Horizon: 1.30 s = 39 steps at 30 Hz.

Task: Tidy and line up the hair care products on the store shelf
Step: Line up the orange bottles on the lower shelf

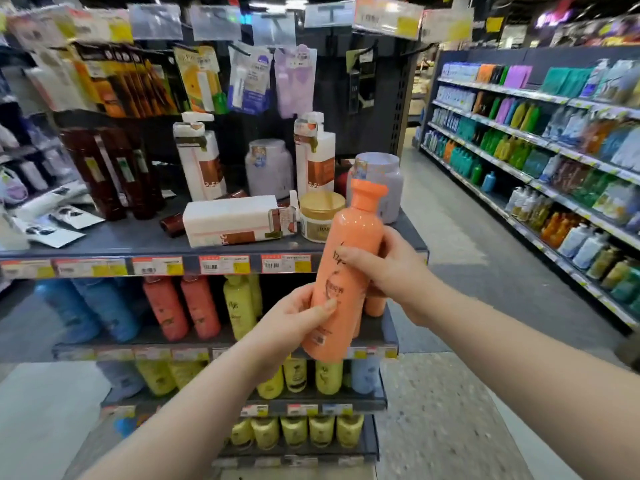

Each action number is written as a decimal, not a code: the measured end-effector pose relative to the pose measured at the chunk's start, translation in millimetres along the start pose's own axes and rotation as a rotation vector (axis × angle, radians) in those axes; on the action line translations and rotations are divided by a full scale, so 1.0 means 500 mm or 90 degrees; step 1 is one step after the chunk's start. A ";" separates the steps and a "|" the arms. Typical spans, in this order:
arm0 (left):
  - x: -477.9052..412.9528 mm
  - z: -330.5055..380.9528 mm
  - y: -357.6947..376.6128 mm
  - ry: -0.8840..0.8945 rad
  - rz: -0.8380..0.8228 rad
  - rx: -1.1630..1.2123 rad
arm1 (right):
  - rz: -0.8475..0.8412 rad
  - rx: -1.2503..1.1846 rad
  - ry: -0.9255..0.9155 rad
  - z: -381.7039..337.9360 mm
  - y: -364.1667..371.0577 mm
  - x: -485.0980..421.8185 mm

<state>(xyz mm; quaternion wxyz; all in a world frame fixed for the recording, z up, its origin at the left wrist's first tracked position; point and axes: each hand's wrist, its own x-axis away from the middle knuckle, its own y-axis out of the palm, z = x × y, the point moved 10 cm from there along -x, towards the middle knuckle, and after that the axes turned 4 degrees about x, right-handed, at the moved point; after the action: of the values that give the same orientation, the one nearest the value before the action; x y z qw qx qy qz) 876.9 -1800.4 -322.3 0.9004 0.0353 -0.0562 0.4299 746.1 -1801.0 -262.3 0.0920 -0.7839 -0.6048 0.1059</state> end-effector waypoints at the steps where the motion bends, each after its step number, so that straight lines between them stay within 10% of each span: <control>1: -0.001 -0.019 0.005 -0.008 -0.004 -0.002 | 0.006 -0.002 0.004 0.015 0.001 0.007; 32: -0.306 -0.506 0.136 -0.122 0.157 -0.080 | 0.032 -0.009 0.181 0.596 -0.088 -0.128; 39: -0.370 -0.436 -0.028 0.030 0.456 -0.194 | 0.071 -0.029 0.071 0.579 -0.127 -0.250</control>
<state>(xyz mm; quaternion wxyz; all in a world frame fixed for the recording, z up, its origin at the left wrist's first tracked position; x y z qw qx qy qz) 788.0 -1927.2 -563.1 0.6890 -0.1303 -0.1076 0.7048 576.0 -1901.5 -516.2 0.1018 -0.8229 -0.5564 0.0537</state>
